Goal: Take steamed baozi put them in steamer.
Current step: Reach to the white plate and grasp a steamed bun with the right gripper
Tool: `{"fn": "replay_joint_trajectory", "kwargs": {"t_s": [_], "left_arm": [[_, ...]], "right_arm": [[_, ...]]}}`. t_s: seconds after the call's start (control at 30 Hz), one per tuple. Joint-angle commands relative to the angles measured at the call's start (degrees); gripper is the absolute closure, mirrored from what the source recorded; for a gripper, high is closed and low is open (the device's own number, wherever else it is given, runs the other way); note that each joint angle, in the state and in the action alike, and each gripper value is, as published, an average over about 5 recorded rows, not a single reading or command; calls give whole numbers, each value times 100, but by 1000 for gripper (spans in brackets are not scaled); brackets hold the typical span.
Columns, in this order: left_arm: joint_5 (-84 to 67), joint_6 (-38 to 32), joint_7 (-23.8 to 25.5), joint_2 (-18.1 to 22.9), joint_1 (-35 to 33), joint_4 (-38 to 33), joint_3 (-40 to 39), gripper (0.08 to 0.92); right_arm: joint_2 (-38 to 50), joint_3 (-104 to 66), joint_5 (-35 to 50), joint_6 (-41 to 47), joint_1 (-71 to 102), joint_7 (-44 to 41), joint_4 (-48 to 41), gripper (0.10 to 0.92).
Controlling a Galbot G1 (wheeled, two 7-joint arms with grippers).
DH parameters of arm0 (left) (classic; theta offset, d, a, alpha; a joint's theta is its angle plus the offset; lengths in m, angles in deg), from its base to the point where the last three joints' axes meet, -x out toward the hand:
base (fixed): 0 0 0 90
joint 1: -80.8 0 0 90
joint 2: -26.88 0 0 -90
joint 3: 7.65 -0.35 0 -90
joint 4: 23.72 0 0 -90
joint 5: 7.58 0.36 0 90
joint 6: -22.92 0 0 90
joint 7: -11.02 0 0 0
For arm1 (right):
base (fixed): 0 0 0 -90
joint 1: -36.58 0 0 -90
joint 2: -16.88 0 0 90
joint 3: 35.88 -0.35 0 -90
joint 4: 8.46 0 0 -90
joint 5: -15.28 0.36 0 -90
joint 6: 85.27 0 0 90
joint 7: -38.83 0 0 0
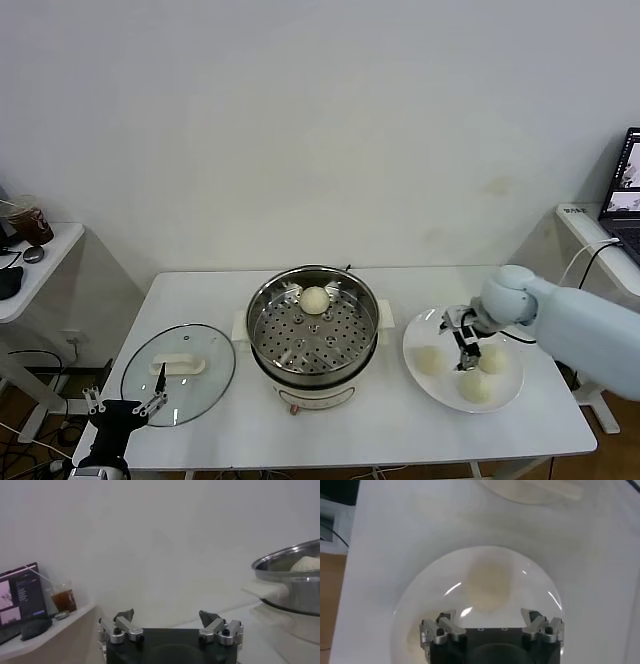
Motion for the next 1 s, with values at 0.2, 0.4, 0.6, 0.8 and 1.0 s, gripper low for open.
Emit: {"fn": "replay_joint_trajectory", "kwargs": {"t_s": [0.2,0.4,0.6,0.8,1.0], "left_arm": [[-11,-16,-4,13,-2,74,23,177],[-8,-24,-7,18,7,90,15,177],[-15,-32,-14,25,-3,66,22,177],[-17,-41,-17,44,-16,47,15,177],[-23,-40,-17,46,3,8,-12,177]], "right_arm": [[-551,-201,-305,34,368,-11,-507,205],[-576,-229,-341,44,417,-27,-559,287],[-621,-290,-412,44,466,-34,-589,383],[-418,-262,-383,62,262,-123,-413,457],[132,-127,-53,108,-383,-216,67,501]]}}
